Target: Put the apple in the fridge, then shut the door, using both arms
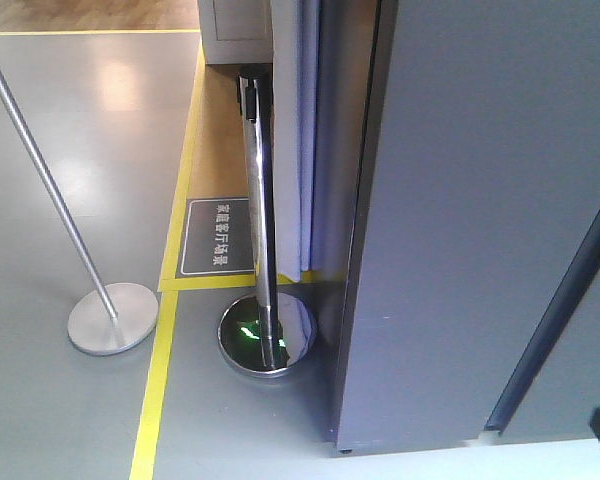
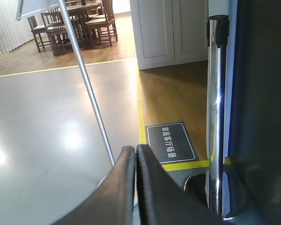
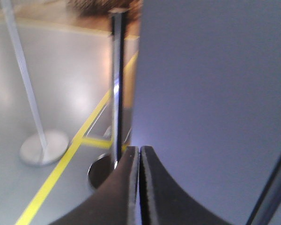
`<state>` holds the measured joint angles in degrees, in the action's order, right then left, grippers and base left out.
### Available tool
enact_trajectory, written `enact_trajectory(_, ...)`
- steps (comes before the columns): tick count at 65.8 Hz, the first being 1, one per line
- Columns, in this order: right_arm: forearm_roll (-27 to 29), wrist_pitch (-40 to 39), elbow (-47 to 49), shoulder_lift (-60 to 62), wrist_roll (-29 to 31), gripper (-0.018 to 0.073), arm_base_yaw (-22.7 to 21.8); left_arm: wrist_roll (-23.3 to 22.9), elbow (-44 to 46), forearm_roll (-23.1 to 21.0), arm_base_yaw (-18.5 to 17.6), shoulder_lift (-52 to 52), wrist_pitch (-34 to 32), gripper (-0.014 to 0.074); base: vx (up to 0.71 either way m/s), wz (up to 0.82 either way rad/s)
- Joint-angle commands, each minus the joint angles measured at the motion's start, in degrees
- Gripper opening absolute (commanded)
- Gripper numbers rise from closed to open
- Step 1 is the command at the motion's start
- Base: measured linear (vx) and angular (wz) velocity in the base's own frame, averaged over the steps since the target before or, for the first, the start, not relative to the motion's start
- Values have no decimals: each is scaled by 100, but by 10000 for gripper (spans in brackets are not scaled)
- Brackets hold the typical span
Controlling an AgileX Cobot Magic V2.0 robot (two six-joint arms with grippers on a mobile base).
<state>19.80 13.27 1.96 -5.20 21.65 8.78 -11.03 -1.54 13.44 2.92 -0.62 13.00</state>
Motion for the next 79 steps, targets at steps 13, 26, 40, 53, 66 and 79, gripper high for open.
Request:
enact_trajectory(13,-2792,-754,-423,601,-3277,-3,-34,-28,-86,-32,-30,-91,-437,-8,0,0)
enact_trajectory(26,-3103,-797,-426,607,-3639,-3,-335,-28,-86,-32,-30,-91,-437,-8,0,0)
enact_trajectory(40,-3072,-865,-415,607,-3743,-3,-417,-28,-86,-32,-30,-91,-437,-8,0,0)
enact_trajectory(53,-3072,-1076,-415,607,-3827,-3,-417,-28,-86,-32,-30,-91,-437,-8,0,0)
enact_trajectory(66,-3072,-1089,-415,607,-3827,-3,-434,-28,-86,-32,-30,-91,-437,-8,0,0)
enact_trajectory(79,-3072,-1099,-415,611,-3875,-3,-763,-28,-86,-32,-30,-91,-437,-8,0,0)
